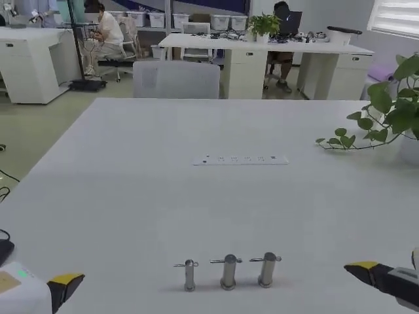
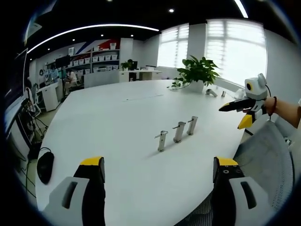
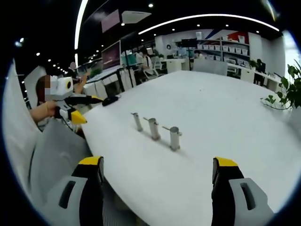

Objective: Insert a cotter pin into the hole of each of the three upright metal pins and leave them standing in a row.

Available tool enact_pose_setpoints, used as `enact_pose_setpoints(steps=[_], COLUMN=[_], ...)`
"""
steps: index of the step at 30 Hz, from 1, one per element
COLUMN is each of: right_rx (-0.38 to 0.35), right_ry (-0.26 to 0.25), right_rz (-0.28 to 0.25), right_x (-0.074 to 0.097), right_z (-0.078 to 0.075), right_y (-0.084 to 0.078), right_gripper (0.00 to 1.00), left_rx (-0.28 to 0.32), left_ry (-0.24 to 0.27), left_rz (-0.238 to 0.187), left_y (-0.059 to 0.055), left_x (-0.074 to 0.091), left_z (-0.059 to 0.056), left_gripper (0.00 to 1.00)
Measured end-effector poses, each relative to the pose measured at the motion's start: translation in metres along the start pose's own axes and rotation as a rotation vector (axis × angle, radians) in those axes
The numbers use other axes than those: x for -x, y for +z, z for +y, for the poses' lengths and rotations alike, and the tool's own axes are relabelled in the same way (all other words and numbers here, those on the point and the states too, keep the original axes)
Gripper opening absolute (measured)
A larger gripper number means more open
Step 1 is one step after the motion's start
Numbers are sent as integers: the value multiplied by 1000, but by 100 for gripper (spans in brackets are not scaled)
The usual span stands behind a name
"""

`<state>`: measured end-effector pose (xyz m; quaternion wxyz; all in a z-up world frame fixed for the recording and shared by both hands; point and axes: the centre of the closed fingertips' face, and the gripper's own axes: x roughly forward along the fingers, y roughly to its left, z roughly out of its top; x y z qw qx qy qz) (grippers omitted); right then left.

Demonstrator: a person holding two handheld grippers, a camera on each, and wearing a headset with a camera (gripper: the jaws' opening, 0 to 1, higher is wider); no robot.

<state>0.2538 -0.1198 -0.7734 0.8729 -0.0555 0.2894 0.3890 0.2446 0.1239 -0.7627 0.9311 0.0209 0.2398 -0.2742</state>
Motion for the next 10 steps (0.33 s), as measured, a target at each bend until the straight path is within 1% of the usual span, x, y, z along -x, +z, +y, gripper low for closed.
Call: enact_pose_setpoints(steps=[5,8,10], right_rx=[-5,1,-3], right_ry=[-4,-9,-13], right_rz=[1,17,12], right_x=[0,-1,0], right_z=[0,0,-1], right_y=[0,-3,-2], right_gripper=[96,96,96], left_rx=[8,10,9], left_ry=[1,3,4], left_rz=[-1,-6,-8], left_y=[0,0,0], left_x=[0,1,1], left_z=[0,1,1], left_gripper=[95,95,95])
